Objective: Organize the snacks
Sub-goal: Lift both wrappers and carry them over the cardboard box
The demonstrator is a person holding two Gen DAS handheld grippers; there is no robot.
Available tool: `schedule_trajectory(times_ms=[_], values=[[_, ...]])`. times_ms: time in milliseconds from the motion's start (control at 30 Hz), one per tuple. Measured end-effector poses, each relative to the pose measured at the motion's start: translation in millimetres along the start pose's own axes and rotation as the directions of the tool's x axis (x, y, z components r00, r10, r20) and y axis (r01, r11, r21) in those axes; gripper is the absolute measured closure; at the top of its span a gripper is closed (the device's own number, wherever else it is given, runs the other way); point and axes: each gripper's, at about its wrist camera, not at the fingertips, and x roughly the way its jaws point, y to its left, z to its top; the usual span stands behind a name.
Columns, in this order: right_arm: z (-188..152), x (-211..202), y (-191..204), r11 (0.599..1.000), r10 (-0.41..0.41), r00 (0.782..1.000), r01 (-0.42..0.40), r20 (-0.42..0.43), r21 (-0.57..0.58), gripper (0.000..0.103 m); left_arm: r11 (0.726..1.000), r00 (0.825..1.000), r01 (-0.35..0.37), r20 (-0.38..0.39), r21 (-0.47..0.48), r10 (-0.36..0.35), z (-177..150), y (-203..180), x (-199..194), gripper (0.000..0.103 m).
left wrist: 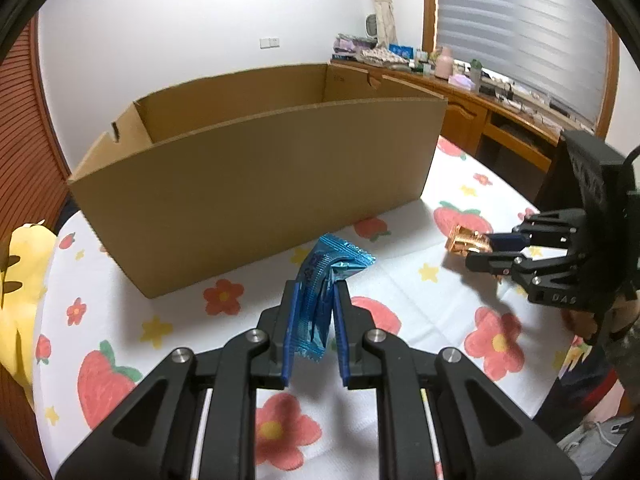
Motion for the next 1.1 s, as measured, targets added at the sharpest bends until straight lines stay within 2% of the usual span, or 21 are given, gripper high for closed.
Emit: schedule_trajectory(times_ms=[433,867,1100], values=[[-2,-18,3,0.998,-0.057,0.997,0.058,0.046,0.000,0.082,0.998,0.996,-0.024,0.079,-0.056,0.028,8,18,-39,0.089],[37,-78,18,0.996,-0.064,0.984,0.073,0.167,-0.052,0.082,0.994,0.982,-0.069,0.170,-0.081,0.082,32,35,-75,0.089],[55,-101,26,0.994,-0.073,0.974,0.089,0.216,-0.066,0.082,0.994,0.974,-0.089,0.203,-0.066,0.100,61,37,-76,0.089]])
